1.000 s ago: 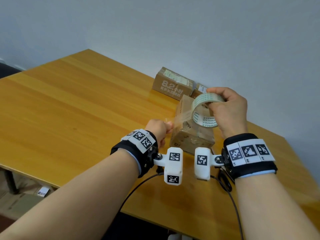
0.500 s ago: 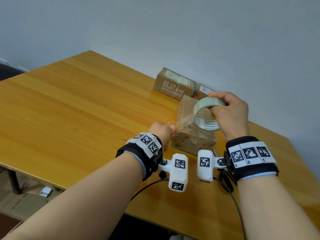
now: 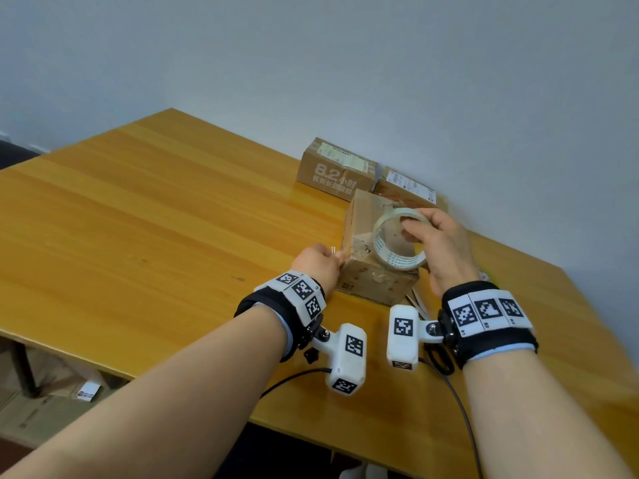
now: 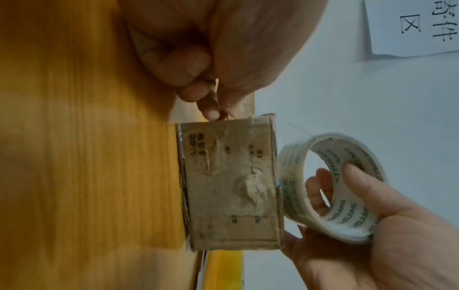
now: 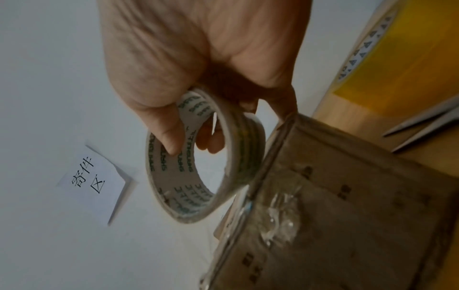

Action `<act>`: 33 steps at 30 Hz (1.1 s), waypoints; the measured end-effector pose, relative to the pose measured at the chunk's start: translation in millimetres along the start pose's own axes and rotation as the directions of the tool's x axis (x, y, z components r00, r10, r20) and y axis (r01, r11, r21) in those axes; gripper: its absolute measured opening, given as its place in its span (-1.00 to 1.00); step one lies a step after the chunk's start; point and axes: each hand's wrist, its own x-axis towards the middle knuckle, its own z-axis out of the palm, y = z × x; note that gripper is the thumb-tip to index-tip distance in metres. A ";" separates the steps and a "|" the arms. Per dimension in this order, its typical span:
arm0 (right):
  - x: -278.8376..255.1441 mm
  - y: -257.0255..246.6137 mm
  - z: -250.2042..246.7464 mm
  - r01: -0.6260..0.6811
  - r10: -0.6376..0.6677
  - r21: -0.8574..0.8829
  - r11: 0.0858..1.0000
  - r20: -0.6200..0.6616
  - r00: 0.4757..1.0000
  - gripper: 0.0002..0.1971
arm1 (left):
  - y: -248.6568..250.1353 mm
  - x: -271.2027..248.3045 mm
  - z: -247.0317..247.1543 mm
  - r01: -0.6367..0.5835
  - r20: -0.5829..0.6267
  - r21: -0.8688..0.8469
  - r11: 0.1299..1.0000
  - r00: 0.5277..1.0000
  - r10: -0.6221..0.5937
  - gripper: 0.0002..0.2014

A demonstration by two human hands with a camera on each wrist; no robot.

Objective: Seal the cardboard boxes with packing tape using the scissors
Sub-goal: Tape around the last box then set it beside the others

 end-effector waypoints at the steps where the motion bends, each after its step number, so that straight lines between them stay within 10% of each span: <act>1: -0.4 0.0 -0.2 -0.001 0.001 0.000 1.000 0.008 1.000 -0.88 | 0.0 0.4 0.2 -0.007 0.000 0.028 1.000 1.000 0.007 -0.75; 9: -2.3 -3.1 -7.3 -0.033 0.033 -0.018 0.999 0.032 0.999 -0.84 | 8.7 5.3 0.1 -0.043 0.053 0.215 0.976 0.998 0.032 -0.69; 22: -7.5 -2.7 -0.3 -0.060 0.061 0.072 0.996 -0.018 0.998 -0.82 | 4.6 7.4 -6.9 0.030 0.018 -0.069 0.997 0.999 -0.029 -0.76; 29: -13.0 -0.5 -5.5 -0.173 0.206 0.333 0.927 -0.064 0.976 -0.94 | 22.1 -10.0 -35.2 0.095 0.228 -0.405 0.909 0.974 -0.001 -0.45; 33: -17.2 -3.9 0.0 -0.181 0.225 0.485 0.856 -0.033 0.974 -0.92 | 29.2 -21.1 -38.9 -0.059 0.184 -0.490 0.870 0.968 0.169 0.14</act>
